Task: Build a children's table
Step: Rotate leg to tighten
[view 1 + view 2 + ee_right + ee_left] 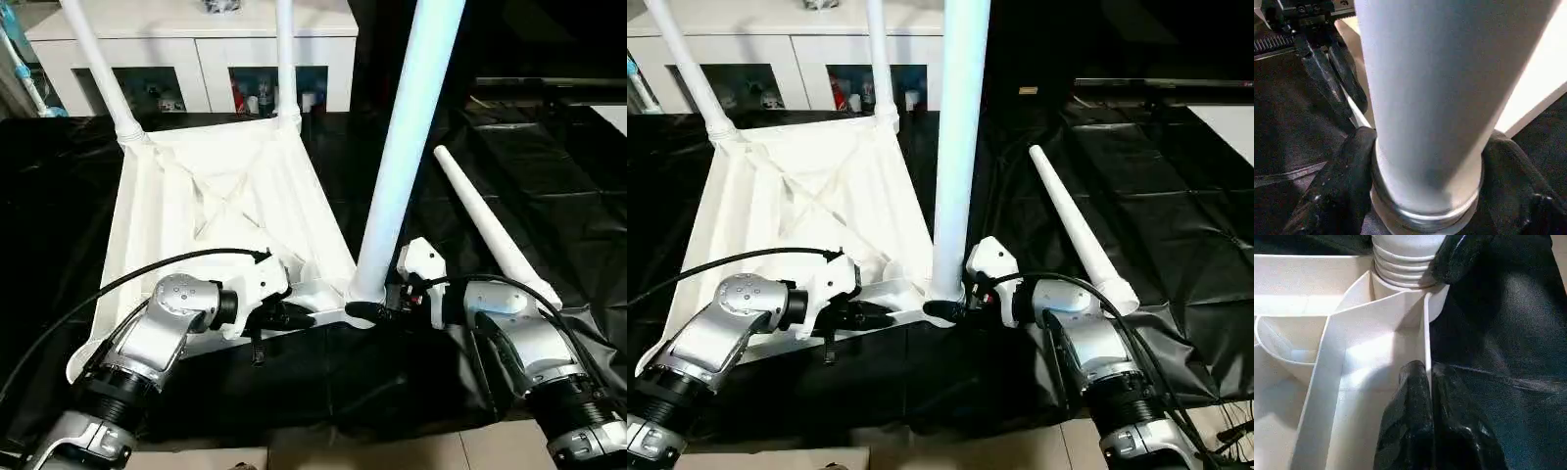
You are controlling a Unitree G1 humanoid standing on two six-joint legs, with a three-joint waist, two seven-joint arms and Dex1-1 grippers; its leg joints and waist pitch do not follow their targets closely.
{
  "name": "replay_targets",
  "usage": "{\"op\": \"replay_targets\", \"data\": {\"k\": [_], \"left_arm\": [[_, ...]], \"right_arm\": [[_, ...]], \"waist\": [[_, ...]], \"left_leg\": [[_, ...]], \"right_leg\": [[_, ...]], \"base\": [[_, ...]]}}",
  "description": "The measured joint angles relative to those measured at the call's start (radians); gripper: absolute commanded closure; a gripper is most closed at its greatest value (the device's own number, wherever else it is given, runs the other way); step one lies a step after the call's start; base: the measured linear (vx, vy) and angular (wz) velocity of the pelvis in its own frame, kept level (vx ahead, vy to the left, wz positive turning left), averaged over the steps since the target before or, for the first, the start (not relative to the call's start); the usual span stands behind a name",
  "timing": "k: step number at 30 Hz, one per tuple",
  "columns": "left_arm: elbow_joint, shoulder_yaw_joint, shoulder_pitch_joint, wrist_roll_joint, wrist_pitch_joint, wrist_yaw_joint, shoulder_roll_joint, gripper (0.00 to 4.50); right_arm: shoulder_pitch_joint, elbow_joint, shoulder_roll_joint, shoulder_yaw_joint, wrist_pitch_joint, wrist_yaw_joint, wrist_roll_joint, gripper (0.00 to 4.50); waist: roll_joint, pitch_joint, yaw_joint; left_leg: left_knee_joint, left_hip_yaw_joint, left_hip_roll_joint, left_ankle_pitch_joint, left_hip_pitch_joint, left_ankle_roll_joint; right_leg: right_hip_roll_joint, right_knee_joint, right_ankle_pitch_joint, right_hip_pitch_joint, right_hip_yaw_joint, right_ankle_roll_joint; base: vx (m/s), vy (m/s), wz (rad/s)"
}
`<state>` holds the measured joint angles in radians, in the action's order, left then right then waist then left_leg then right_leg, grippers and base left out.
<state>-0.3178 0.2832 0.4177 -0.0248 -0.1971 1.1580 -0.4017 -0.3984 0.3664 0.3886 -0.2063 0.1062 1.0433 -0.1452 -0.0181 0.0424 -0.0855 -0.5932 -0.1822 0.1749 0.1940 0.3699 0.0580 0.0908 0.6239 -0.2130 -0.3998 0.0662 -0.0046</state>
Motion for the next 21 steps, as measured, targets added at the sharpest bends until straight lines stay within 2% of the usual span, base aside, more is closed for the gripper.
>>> {"op": "replay_targets", "data": {"k": [10, 15, 19, 21], "left_arm": [[0.006, -0.002, -0.007, 0.000, -0.002, -0.010, -0.001, 4.50], [-0.088, -0.006, 0.055, 0.044, -0.011, -0.140, 0.070, 4.50], [-0.178, -0.011, 0.124, 0.078, -0.057, -0.275, 0.154, 4.50], [-0.246, -0.018, 0.174, 0.089, -0.084, -0.356, 0.207, 4.50]], "right_arm": [[0.001, 0.015, -0.026, 0.003, -0.005, -0.034, 0.002, 1.82], [-0.041, 0.109, -0.128, 0.042, -0.001, -0.256, 0.048, 1.83], [-0.091, 0.170, -0.226, 0.096, 0.068, -0.476, 0.074, 1.83], [-0.143, 0.231, -0.275, 0.136, 0.106, -0.606, 0.076, 1.83]], "waist": [[0.001, 0.000, 0.005], [0.001, -0.001, 0.024], [0.001, -0.001, 0.028], [0.001, -0.001, 0.027]], "left_leg": [[-0.002, 0.000, 0.001, 0.000, -0.001, 0.000], [-0.003, 0.000, 0.001, -0.001, -0.003, 0.006], [-0.004, 0.000, 0.000, -0.002, -0.005, 0.007], [-0.004, 0.000, 0.000, -0.002, -0.007, 0.007]], "right_leg": [[0.000, 0.003, 0.000, 0.000, 0.000, 0.000], [0.000, 0.006, 0.004, 0.003, -0.001, -0.003], [0.000, 0.006, 0.007, 0.005, -0.002, -0.003], [0.000, 0.005, 0.007, 0.006, -0.002, -0.004]], "base": [[0.000, 0.000, 0.00], [0.000, 0.000, 0.00], [0.000, 0.000, 0.00], [0.000, 0.000, 0.00]]}}
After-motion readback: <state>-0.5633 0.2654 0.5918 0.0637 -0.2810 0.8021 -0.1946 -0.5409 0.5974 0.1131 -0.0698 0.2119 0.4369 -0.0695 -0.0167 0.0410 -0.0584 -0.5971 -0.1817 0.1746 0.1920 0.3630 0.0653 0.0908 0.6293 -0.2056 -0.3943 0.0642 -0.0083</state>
